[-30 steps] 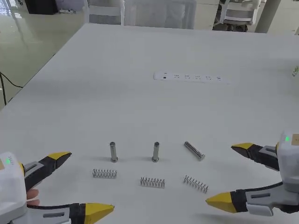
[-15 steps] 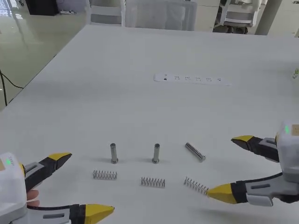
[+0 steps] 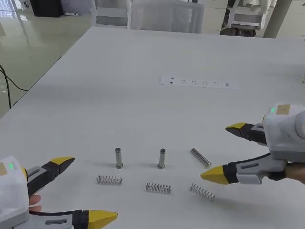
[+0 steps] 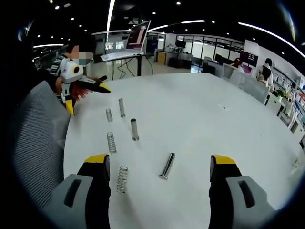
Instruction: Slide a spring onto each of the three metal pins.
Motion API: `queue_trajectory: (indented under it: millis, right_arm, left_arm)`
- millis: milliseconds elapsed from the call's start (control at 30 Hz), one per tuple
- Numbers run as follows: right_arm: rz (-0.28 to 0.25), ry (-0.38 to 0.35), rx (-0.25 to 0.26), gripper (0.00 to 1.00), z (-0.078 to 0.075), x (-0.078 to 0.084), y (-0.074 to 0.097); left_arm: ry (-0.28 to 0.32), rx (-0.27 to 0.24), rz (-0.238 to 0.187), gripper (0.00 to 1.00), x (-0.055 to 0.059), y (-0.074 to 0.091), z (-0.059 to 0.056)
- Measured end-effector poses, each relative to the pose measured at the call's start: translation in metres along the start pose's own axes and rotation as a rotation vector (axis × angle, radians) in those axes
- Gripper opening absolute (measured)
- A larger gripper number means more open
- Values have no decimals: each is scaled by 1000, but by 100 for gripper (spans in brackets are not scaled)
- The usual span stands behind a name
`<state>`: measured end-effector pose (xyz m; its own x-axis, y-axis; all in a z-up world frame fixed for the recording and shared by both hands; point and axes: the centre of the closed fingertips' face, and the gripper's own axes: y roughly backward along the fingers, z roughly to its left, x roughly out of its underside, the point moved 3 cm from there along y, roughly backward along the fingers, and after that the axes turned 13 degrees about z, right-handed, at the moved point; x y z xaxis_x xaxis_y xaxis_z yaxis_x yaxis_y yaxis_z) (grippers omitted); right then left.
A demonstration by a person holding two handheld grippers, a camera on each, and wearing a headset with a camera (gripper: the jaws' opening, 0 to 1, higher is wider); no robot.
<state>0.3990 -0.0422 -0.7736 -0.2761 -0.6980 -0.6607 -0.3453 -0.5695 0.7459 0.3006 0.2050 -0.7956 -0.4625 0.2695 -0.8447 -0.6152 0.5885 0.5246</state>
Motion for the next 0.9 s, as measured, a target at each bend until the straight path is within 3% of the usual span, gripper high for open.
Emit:
queue_trajectory:
  millis: [167,500,900]
  right_arm:
    - [31,-10,3,79,-4,-5,-8]
    - [121,-61,17,45,-11,-5,-26]
    - [206,-108,45,22,-19,0,-46]
  left_arm:
    - [1,0,0,98,0,0,0]
    - [3,3,2,97,1,-1,0]
    - [8,9,4,97,2,-4,-2]
